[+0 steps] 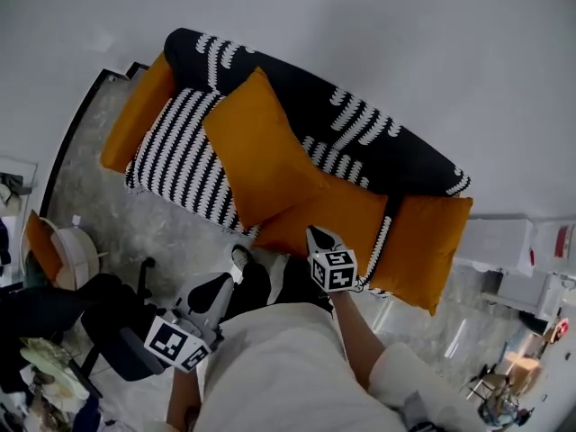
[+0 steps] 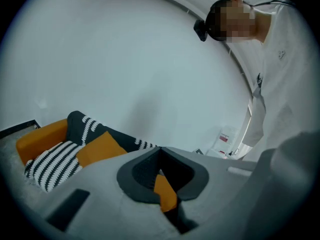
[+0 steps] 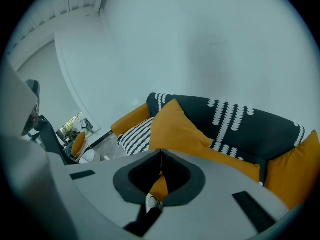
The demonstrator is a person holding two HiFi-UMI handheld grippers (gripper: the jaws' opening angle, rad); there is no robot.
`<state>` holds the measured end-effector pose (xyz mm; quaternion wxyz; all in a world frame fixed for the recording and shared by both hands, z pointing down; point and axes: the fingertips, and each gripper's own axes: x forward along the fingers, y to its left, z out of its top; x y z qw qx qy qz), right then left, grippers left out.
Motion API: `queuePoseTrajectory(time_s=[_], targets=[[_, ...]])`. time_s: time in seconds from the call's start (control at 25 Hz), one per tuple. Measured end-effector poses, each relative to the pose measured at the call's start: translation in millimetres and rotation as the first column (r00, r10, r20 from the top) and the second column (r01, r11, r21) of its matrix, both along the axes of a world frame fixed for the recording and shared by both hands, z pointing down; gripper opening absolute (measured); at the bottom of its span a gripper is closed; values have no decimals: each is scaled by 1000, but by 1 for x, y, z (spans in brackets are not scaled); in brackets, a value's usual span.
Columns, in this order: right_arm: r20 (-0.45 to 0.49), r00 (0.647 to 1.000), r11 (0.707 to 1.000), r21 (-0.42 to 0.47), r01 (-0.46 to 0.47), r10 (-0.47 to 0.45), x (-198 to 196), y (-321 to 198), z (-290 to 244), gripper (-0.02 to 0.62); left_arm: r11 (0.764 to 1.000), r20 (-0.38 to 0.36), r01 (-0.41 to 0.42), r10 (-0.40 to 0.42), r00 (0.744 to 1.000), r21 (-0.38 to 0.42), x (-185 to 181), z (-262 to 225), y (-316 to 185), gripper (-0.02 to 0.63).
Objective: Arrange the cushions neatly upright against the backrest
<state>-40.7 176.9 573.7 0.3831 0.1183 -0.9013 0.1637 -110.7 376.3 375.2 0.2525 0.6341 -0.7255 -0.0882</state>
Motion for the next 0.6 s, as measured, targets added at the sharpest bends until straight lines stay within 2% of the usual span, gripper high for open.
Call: queuePoseTrajectory(time_s=[0.28,0.44,0.6], targets=[[-25,998,998,5,64,-64,-50,7,15,9,997,-48,71,-72,996,-35,-38,16,20,12],[-36,997,998,17,68,-67,-86,-23,33,9,996,-71,65,-69,995,-62,-52,26,8,12],[-28,998,998,25,56,-56,-137,-56,40,9,994,-63,58,-64,996,-87,-85,26,-10,12]])
